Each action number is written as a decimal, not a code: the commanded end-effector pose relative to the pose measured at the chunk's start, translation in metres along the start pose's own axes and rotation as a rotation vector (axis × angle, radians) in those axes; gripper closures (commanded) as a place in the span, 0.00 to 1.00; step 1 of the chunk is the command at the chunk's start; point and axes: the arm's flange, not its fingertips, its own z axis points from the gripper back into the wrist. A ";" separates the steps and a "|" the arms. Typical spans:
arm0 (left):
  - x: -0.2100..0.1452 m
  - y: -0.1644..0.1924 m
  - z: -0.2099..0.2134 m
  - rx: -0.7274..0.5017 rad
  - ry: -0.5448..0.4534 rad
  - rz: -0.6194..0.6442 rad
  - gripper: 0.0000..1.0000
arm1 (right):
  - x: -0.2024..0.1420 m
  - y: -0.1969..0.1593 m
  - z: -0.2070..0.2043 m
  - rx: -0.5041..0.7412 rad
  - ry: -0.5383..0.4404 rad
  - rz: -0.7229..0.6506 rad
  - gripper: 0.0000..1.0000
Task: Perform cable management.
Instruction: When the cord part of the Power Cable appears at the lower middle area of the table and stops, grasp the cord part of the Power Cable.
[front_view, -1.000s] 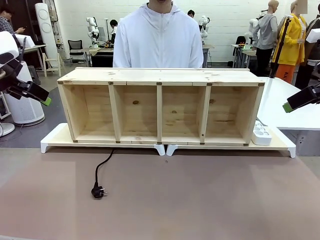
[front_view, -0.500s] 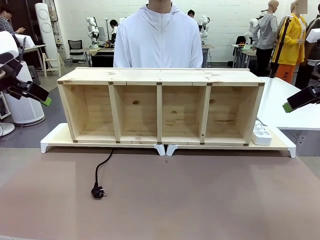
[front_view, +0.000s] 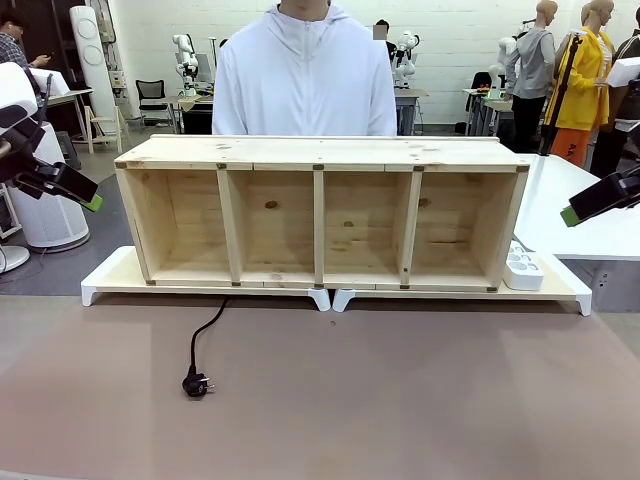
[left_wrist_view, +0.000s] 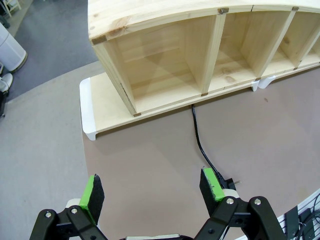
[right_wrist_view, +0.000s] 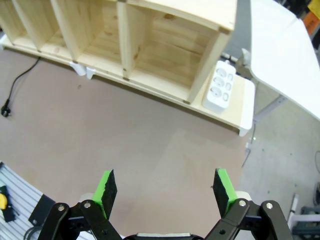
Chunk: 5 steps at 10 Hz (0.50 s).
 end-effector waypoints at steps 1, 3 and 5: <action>0.002 0.001 -0.002 0.000 -0.010 0.005 0.00 | 0.027 0.038 -0.007 0.078 -0.001 0.052 0.00; 0.002 0.001 -0.002 0.000 -0.010 0.005 0.00 | 0.047 0.086 -0.024 0.171 0.025 0.081 0.00; 0.002 0.001 -0.002 0.000 -0.010 0.005 0.00 | 0.055 0.139 -0.041 0.224 0.061 0.174 0.00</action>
